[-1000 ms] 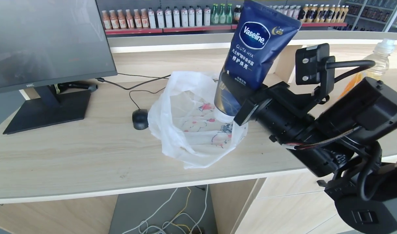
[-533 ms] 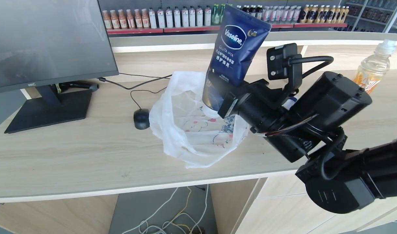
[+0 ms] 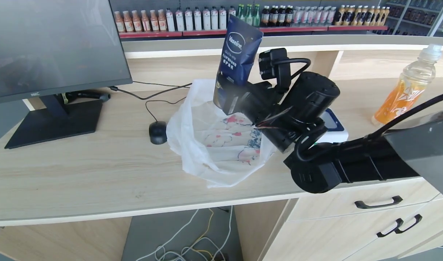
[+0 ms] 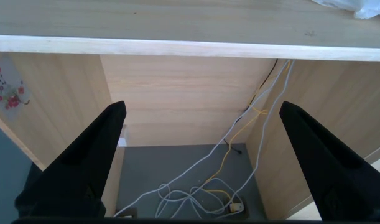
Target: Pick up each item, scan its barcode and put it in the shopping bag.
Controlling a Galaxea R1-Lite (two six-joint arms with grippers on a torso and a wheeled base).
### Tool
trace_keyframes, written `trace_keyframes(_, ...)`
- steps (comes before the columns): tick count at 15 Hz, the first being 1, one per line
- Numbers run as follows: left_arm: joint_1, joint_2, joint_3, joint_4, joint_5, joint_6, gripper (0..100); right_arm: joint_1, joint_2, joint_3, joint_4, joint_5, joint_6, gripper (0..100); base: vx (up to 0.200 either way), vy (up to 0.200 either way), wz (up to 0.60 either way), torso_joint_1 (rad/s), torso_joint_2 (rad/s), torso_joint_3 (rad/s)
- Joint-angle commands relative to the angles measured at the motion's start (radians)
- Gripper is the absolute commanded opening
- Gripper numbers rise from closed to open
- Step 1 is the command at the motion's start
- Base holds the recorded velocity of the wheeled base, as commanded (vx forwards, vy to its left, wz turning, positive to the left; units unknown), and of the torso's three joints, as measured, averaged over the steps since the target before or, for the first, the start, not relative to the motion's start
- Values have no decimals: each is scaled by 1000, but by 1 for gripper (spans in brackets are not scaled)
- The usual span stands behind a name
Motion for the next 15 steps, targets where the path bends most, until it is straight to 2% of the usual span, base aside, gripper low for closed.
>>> trace_keyframes(1, 0, 0, 0, 0, 0, 0, 100, -3, 62, -57, 17, 0, -1, 0, 0, 0, 0, 0, 0, 0)
trace_keyframes(5, 0, 0, 0, 1, 0, 0, 100, -27, 110, -66, 20, 0, -1, 0, 0, 0, 0, 0, 0, 0)
trace_keyframes(15, 0, 0, 0, 0, 0, 0, 100, -24, 185, -65, 16, -3, -1, 0, 0, 0, 0, 0, 0, 0)
